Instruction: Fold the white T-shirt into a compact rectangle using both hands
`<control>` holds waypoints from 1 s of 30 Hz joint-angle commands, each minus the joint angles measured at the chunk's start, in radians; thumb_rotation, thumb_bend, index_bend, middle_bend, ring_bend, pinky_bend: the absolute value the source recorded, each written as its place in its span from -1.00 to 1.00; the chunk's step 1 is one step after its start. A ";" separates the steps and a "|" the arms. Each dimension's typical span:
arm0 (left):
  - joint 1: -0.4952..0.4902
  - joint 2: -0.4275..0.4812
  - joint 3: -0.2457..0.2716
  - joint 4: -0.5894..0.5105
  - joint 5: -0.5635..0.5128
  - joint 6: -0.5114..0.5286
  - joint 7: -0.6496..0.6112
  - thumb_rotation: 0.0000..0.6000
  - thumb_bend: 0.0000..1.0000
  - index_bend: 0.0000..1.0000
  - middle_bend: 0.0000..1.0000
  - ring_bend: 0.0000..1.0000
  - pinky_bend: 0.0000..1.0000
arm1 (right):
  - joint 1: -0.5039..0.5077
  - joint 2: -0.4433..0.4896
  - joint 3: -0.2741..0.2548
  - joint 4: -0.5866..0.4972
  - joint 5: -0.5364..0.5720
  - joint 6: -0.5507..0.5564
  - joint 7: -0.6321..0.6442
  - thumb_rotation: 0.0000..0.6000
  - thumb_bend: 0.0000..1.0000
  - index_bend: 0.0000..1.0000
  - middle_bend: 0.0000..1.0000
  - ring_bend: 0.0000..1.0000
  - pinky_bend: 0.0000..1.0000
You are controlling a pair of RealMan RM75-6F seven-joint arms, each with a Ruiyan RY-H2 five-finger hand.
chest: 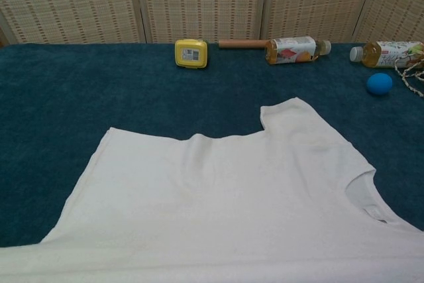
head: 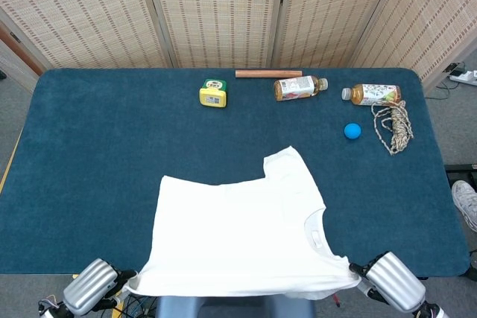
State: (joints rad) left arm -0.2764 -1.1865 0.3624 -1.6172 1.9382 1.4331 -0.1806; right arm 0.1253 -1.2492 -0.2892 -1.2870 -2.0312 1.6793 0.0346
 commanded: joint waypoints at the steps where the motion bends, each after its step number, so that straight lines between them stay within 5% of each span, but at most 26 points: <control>1: -0.024 -0.010 -0.037 -0.002 -0.025 -0.036 0.002 1.00 0.03 0.30 0.89 0.77 0.95 | 0.006 -0.006 0.018 -0.003 0.012 -0.009 0.001 1.00 0.26 0.69 0.94 1.00 1.00; 16: -0.201 -0.102 -0.227 0.068 -0.240 -0.322 -0.098 1.00 0.03 0.30 0.90 0.77 0.95 | 0.061 -0.054 0.131 -0.040 0.126 -0.136 -0.049 1.00 0.28 0.69 0.94 1.00 1.00; 30: -0.340 -0.179 -0.348 0.202 -0.370 -0.509 -0.081 1.00 0.03 0.29 0.90 0.77 0.95 | 0.092 -0.091 0.203 -0.081 0.203 -0.211 -0.151 1.00 0.29 0.69 0.94 1.00 1.00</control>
State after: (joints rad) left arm -0.6015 -1.3563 0.0259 -1.4271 1.5804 0.9409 -0.2660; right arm 0.2146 -1.3360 -0.0909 -1.3666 -1.8341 1.4738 -0.1114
